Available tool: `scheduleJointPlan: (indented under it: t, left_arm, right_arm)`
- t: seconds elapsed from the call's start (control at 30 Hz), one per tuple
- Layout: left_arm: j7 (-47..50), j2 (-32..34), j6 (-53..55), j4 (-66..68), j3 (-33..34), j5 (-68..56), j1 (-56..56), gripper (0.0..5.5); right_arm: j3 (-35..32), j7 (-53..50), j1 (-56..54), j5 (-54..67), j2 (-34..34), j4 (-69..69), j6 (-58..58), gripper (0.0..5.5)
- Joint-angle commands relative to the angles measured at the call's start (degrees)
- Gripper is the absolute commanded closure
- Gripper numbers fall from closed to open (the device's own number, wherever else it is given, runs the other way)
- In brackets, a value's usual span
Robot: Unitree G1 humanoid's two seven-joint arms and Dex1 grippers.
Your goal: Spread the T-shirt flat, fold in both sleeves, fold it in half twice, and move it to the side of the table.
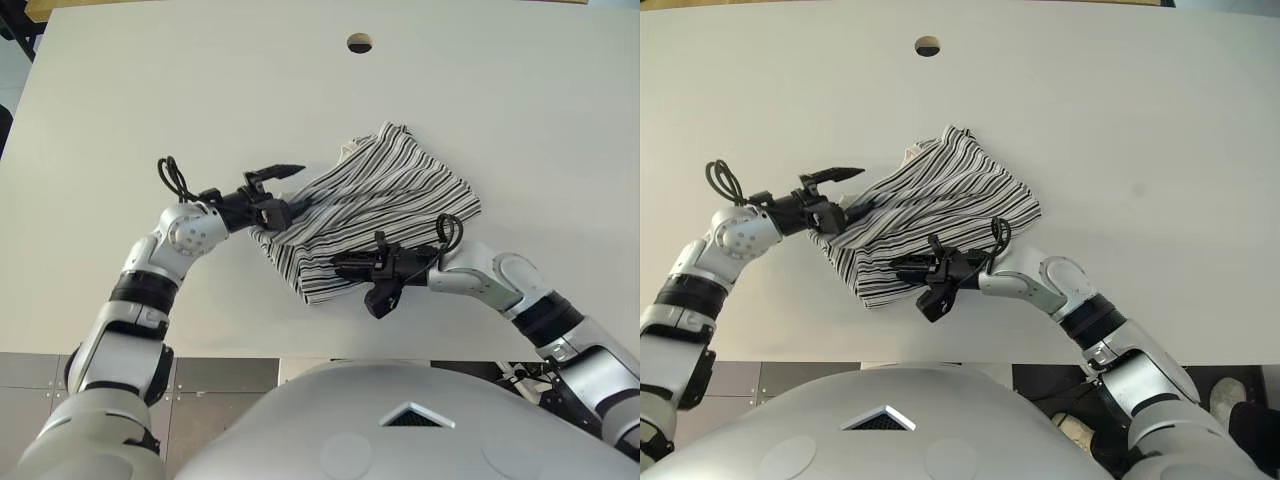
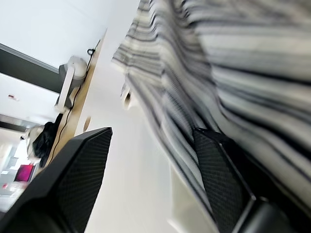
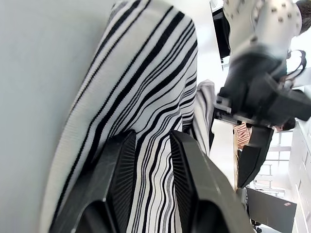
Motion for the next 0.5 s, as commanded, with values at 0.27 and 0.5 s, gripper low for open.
scheduleJointPlan:
  t: [0.27, 0.5]
  left_arm:
    - [2.03, 0.99, -2.57, 13.54, -4.85, 4.43, -4.09, 2.39]
    - [2.52, 0.10, -4.45, 15.48, -5.18, 2.88, -4.95, 2.39]
  right_arm:
    - [-3.11, 20.36, 10.45, 16.27, -24.61, -18.80, -0.59, 4.19]
    - [-11.55, 12.59, 4.99, 17.19, -14.56, -19.58, 2.98, 4.19]
